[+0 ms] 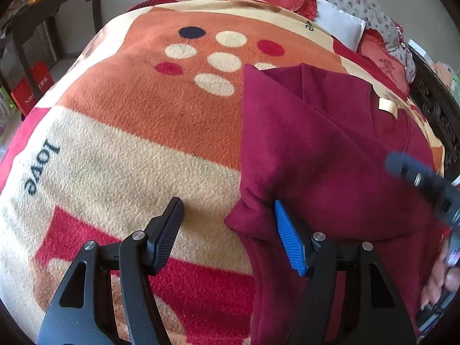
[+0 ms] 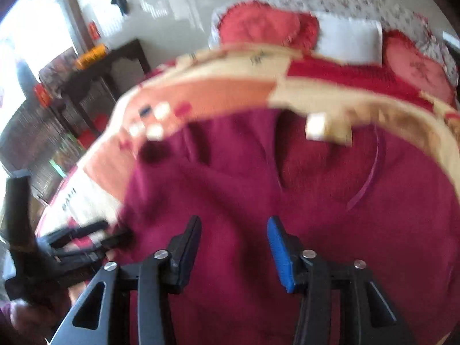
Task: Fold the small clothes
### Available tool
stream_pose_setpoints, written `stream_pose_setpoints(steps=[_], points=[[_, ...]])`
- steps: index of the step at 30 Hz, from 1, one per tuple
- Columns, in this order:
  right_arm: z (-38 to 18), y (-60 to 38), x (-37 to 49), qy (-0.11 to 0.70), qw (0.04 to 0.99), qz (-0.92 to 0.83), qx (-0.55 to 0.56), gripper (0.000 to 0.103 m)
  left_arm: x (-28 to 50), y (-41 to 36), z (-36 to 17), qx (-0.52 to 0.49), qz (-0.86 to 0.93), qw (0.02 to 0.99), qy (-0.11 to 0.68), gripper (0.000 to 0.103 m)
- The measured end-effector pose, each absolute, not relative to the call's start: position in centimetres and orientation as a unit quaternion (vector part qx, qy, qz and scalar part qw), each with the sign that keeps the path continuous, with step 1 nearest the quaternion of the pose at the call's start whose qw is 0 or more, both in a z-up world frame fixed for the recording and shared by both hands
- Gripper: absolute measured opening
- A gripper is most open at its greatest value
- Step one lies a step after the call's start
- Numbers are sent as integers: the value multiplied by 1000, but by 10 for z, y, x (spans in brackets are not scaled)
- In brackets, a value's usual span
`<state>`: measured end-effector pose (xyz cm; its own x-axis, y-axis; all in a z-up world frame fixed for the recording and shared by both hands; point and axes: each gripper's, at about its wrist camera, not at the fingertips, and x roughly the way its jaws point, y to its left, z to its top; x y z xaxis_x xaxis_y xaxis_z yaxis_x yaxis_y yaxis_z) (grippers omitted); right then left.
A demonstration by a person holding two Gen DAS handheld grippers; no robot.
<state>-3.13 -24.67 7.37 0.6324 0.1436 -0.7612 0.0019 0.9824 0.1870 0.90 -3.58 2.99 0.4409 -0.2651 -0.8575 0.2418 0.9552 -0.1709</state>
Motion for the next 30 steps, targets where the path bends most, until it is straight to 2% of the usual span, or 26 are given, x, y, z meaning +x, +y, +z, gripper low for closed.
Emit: stream_pose_setpoints(steps=[3, 7, 11, 12, 15, 24, 26, 28, 30], points=[[82, -232, -7, 412, 909, 51, 32, 49, 6, -37, 29, -10, -148, 851, 503, 66], [69, -208, 27, 430, 898, 76, -45, 49, 7, -34, 27, -22, -152, 850, 504, 66], [47, -191, 46, 466, 870, 136, -92, 42, 7, -32, 25, -23, -159, 849, 503, 67], [45, -191, 47, 466, 869, 137, -97, 37, 9, -32, 25, -24, -159, 849, 503, 67], [48, -192, 46, 463, 871, 140, -90, 4, 9, -33, 24, -25, -159, 851, 499, 68], [52, -225, 36, 443, 892, 83, 23, 4, 8, -38, 26, -12, -158, 853, 498, 72], [60, -238, 16, 442, 892, 76, 61, 14, 7, -36, 31, -15, -157, 851, 501, 72], [69, -252, -12, 431, 895, 76, 91, 32, 7, -35, 42, -18, -156, 858, 488, 72], [77, -268, -41, 423, 902, 43, 81, 36, 7, -37, 52, -17, -155, 869, 469, 72]])
